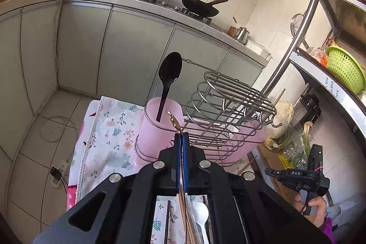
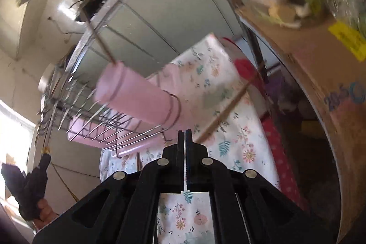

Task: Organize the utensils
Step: 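Lift the gold spoon with the left gripper while the right gripper carries the chopstick to the pink cup, then drop the gold spoon into the pink cup with the left gripper while the right gripper drops the chopstick in, then grasp a dark chopstick with the left gripper while the right gripper grasps the white spoon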

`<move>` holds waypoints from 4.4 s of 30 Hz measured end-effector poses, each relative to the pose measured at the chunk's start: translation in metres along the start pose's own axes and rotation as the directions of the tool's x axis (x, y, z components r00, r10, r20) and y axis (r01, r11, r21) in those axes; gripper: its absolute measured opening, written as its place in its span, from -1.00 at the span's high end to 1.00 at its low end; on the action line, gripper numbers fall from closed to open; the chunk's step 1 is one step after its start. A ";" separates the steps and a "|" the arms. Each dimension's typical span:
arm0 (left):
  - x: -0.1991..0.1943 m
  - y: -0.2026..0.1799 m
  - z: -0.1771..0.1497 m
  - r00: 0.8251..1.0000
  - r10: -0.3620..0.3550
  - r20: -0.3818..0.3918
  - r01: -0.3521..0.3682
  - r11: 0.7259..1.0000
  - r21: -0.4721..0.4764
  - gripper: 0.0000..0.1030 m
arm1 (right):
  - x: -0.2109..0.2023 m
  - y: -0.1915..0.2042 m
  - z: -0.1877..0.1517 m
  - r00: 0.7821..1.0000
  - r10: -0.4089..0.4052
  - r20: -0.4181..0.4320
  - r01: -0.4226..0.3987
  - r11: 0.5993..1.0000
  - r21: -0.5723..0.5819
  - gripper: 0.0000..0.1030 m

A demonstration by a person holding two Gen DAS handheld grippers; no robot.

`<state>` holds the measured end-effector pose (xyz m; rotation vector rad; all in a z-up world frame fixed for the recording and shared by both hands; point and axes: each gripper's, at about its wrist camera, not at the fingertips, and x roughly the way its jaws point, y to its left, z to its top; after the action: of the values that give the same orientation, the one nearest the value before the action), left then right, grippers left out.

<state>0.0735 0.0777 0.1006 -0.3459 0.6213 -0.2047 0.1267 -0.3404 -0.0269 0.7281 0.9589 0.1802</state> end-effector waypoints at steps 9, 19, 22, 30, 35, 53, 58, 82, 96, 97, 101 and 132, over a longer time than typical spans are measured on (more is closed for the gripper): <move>0.022 0.017 -0.004 1.000 0.008 -0.030 -0.009 1.000 -0.027 0.98 | 0.062 -0.022 0.018 0.992 -0.097 -0.086 0.106 0.988 0.113 0.48; 0.038 0.032 -0.009 0.999 0.005 -0.052 -0.008 0.999 -0.050 0.98 | 0.083 -0.022 0.046 0.978 -0.204 -0.054 0.210 0.963 0.167 0.29; 0.040 0.035 -0.010 0.998 0.003 -0.057 -0.006 0.999 -0.053 0.97 | 0.089 -0.023 0.048 0.976 -0.216 -0.042 0.220 0.956 0.192 0.34; 0.031 0.036 -0.008 0.999 0.005 -0.042 -0.008 0.999 -0.051 0.97 | 0.075 -0.032 0.037 0.986 -0.165 0.035 0.154 0.966 0.210 0.86; 0.018 0.032 -0.004 1.000 0.015 -0.005 -0.015 0.999 -0.045 0.97 | 0.027 -0.004 0.020 0.979 -0.087 0.182 0.079 0.995 0.055 0.86; -0.030 -0.010 0.055 0.968 0.023 0.248 -0.030 0.999 0.021 0.98 | -0.117 0.143 0.000 0.736 0.234 0.635 0.119 0.879 -0.461 0.86; -0.023 -0.017 0.080 0.941 0.057 0.335 -0.078 0.996 0.052 0.97 | -0.114 0.167 0.013 0.685 0.281 0.673 0.137 0.857 -0.497 0.86; 0.050 0.007 0.027 0.926 0.122 0.357 -0.174 0.978 0.118 0.97 | -0.025 0.138 0.011 0.818 0.140 0.557 0.175 0.863 -0.473 0.86; 0.061 0.016 0.023 0.959 0.142 0.244 -0.173 0.978 0.114 0.63 | -0.005 0.126 0.009 0.886 0.066 0.459 0.174 0.871 -0.460 0.86; 0.061 0.016 0.023 0.961 0.139 0.240 -0.170 0.979 0.113 0.52 | -0.004 0.127 0.010 0.890 0.060 0.452 0.175 0.871 -0.459 0.86; 0.059 0.014 0.022 0.966 0.135 0.221 -0.163 0.980 0.114 0.41 | -0.002 0.128 0.010 0.903 0.036 0.427 0.182 0.869 -0.459 0.84; 0.020 0.010 -0.060 0.993 0.087 -0.080 -0.075 0.987 0.139 0.39 | -0.023 0.081 -0.074 0.977 -0.029 0.210 0.122 0.888 -0.444 0.10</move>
<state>0.0547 0.0660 0.0403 -0.1808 0.7017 -0.1834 0.0681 -0.2535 0.0135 0.2667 0.7132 0.2488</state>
